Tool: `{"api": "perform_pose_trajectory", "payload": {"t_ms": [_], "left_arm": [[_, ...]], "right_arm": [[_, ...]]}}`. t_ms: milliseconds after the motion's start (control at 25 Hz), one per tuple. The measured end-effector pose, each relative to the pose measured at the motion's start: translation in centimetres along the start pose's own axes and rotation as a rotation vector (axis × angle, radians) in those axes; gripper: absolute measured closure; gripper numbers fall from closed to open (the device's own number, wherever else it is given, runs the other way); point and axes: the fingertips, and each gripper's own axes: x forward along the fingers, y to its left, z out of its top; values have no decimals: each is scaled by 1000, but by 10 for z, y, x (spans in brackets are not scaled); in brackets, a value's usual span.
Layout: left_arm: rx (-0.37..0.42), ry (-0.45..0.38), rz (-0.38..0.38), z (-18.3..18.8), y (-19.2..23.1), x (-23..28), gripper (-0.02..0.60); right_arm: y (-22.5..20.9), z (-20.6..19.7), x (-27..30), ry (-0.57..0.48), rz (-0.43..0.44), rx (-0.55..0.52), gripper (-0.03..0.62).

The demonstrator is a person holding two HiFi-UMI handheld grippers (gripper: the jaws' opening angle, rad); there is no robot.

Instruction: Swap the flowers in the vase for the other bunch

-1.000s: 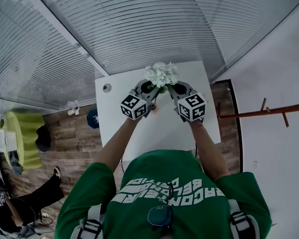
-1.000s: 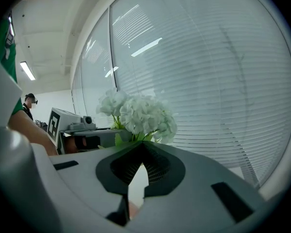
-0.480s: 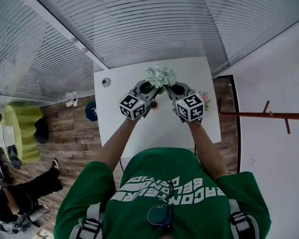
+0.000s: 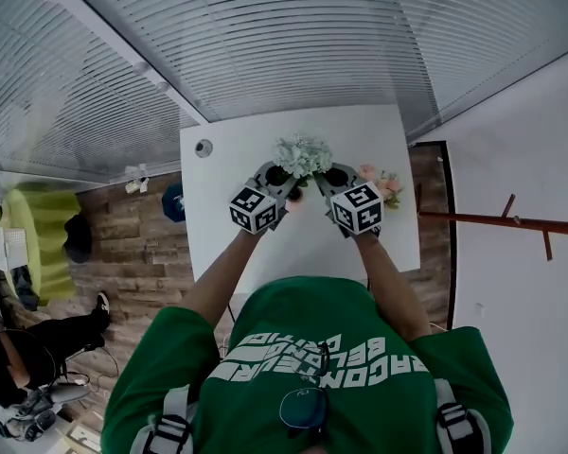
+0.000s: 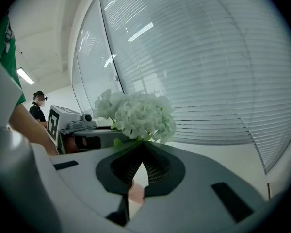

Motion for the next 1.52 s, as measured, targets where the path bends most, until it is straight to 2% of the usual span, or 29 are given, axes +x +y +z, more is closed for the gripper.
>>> {"api": "perform_pose_trajectory", "payload": {"t_ms": [560,880,1240,1520], "left_arm": [[4,112,37,-42,2,-18,517],[-3,133,53,-50,4,-22,514],[-12,176,69,-53,3,-26,407],[-10,200,107,-62,7,-39,360]], "right_arm": [[14,-40,7,88,32,13,582],[20,-58,8,118,39,13,581],[20,-56,1,120,28,12,581],[24,-66,-7,115,18,11,581]]}}
